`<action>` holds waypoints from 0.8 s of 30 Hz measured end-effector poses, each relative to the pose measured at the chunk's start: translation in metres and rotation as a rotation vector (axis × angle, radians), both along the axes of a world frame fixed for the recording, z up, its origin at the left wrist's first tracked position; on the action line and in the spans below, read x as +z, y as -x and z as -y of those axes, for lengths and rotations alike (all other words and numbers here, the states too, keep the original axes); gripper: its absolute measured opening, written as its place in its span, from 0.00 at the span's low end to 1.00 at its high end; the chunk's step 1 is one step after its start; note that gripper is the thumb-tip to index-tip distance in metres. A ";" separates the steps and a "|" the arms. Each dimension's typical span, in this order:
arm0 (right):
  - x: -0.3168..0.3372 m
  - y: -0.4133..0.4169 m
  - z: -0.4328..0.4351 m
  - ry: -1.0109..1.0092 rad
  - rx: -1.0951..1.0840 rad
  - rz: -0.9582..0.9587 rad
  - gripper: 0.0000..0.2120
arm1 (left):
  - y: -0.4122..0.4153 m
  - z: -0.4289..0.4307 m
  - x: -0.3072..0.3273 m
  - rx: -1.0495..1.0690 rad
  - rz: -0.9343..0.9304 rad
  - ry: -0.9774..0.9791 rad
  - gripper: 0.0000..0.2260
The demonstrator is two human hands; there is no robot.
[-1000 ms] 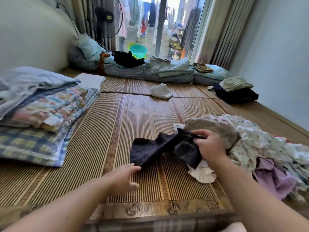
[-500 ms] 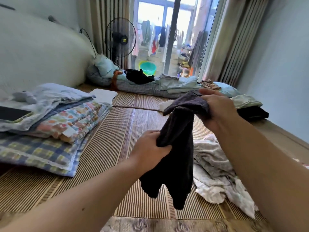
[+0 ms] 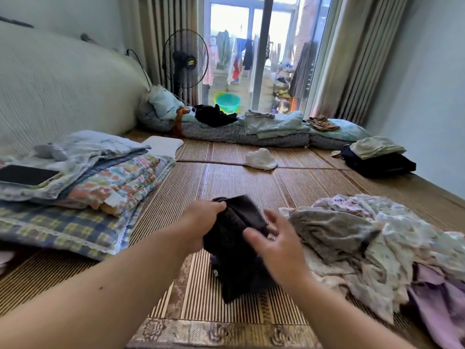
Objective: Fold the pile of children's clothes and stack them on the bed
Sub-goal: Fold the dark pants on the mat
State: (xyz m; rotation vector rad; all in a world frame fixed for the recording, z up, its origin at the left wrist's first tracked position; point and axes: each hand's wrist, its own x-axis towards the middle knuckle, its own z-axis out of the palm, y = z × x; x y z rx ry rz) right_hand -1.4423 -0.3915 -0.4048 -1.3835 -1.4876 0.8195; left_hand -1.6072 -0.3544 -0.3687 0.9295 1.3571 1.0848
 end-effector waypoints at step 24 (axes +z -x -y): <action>0.124 -0.010 -0.034 -0.088 0.112 0.530 0.11 | -0.024 0.036 0.029 -0.287 -0.858 -0.447 0.17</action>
